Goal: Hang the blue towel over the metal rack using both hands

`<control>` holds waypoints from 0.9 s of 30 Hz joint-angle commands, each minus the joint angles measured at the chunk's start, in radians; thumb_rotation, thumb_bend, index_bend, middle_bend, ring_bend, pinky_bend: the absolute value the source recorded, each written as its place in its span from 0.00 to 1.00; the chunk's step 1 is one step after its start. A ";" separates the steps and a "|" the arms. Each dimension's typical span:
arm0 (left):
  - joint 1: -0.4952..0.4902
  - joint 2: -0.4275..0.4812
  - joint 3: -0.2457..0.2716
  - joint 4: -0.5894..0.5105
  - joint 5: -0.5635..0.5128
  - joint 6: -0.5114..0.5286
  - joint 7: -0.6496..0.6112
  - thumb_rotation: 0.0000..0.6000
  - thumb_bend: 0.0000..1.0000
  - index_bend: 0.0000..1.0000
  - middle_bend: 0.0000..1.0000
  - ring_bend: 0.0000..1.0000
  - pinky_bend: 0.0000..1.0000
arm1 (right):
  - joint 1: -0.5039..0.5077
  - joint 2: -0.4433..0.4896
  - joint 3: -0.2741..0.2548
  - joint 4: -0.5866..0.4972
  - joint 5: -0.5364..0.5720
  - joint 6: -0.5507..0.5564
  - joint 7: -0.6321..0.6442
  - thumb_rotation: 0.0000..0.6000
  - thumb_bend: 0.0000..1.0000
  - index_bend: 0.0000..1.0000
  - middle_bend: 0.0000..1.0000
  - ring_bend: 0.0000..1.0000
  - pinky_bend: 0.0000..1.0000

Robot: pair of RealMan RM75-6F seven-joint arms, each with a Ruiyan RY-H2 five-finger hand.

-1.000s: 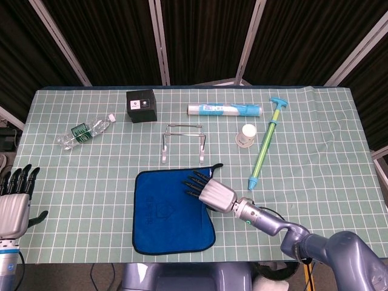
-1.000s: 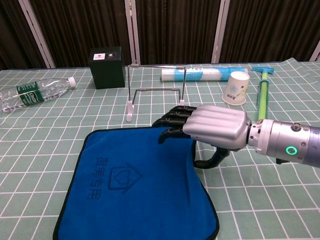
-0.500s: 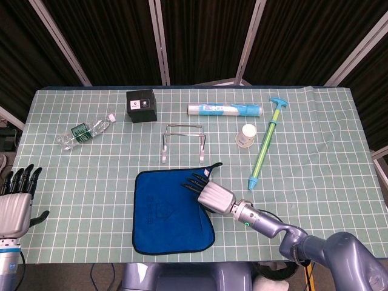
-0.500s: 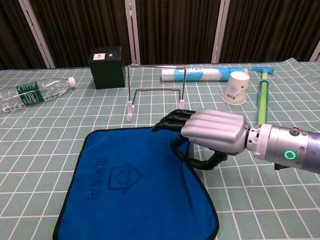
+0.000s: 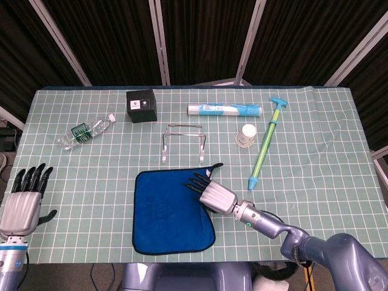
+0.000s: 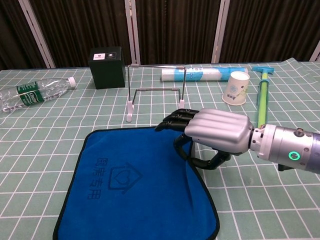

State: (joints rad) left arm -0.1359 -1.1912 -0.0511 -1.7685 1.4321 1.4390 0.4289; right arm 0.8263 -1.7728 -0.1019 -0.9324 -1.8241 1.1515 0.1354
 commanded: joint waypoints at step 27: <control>-0.371 -0.303 0.104 0.556 0.349 -0.327 -0.356 1.00 0.29 0.36 0.00 0.00 0.00 | 0.004 0.044 0.023 -0.105 0.044 -0.039 -0.029 1.00 0.50 0.69 0.06 0.00 0.00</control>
State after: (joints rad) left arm -0.4986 -1.4774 0.0481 -1.2267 1.7799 1.1139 0.0842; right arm 0.8304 -1.7289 -0.0794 -1.0365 -1.7804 1.1124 0.1070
